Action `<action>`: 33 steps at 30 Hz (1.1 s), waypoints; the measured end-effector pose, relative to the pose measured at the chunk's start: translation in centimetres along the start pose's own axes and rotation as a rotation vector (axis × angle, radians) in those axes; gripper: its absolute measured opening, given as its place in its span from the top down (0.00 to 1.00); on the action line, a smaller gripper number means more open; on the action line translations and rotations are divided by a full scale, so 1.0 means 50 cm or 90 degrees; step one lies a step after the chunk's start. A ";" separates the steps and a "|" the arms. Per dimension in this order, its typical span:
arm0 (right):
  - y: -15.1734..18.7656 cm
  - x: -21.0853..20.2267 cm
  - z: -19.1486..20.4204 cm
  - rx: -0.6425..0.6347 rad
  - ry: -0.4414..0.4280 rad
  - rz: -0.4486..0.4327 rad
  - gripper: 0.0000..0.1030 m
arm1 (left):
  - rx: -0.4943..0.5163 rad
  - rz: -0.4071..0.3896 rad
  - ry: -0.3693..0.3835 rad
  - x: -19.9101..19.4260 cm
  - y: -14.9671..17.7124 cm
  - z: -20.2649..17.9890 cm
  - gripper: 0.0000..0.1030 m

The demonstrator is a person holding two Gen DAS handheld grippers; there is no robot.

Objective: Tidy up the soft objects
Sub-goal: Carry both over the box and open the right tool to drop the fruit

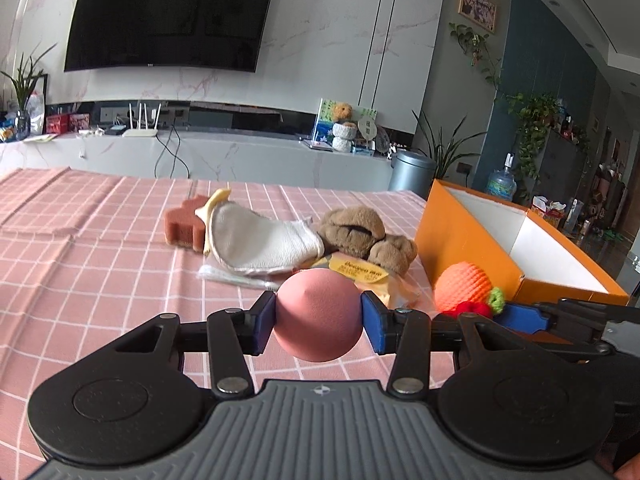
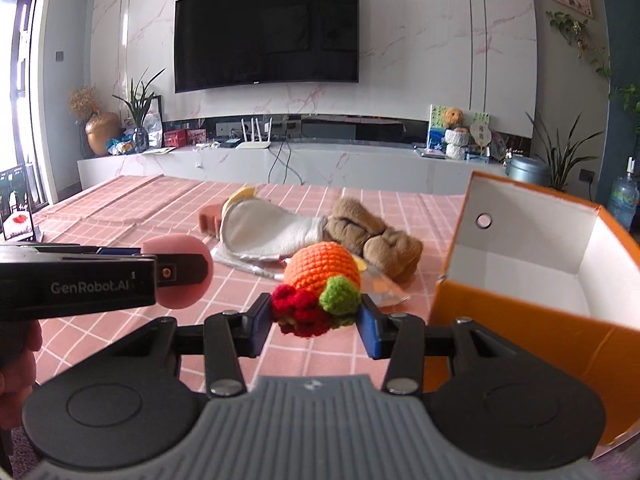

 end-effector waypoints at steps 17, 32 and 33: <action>-0.128 -0.086 -0.202 -0.041 0.054 0.019 0.56 | 0.106 -0.016 0.139 0.029 -0.128 -0.179 0.49; -0.123 0.011 -0.388 -0.110 0.087 0.263 0.56 | 0.327 0.157 0.285 0.214 -0.142 -0.398 0.49; -0.118 0.022 -0.397 -0.107 0.085 0.277 0.56 | 0.340 0.167 0.287 0.223 -0.136 -0.410 0.49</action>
Point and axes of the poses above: each gripper's, at about its wrist camera, not at the fingertips, and x roughly the way its jaws point, z to its left, y to its underside, the point moved 4 cm from there along x, roughly the way its jaws point, and after that the axes turned 2 degrees about -y, right-handed, at the moved point
